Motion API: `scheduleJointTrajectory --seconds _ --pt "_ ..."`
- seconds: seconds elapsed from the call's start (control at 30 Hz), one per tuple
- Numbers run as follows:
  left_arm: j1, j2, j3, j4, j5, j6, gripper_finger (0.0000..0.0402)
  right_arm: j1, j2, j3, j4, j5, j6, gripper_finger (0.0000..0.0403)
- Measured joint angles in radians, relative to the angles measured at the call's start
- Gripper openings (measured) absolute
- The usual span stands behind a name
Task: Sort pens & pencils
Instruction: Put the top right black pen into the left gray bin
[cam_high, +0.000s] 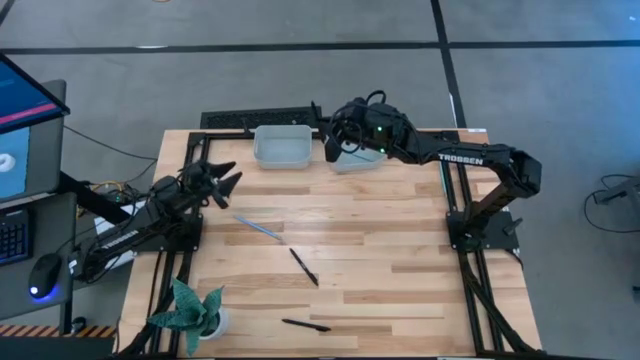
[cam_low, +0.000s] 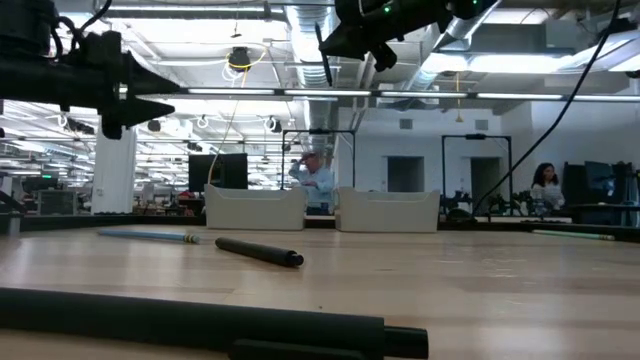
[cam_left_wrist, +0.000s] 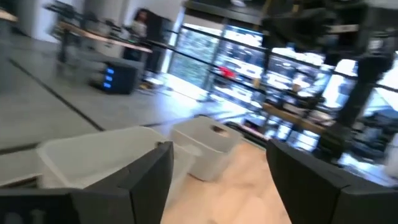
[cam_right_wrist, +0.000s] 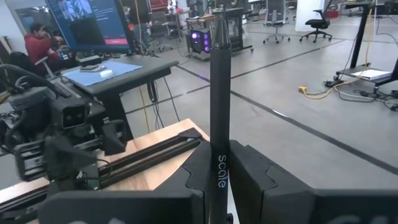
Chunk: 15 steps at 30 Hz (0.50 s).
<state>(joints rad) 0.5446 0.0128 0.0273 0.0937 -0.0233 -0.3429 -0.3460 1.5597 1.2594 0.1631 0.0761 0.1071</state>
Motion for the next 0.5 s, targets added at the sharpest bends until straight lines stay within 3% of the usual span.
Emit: scheduleJointTrajectory --seconds 0.33,0.5 --pt "0.000 0.000 0.001 0.002 0.118 -0.175 0.0259 0.010 0.000 0.000 -0.006 0.000 0.033 0.0066" --pt "0.000 0.000 0.002 0.003 0.043 -0.168 0.0259 0.028 0.000 0.000 -0.006 0.000 0.033 0.0066"
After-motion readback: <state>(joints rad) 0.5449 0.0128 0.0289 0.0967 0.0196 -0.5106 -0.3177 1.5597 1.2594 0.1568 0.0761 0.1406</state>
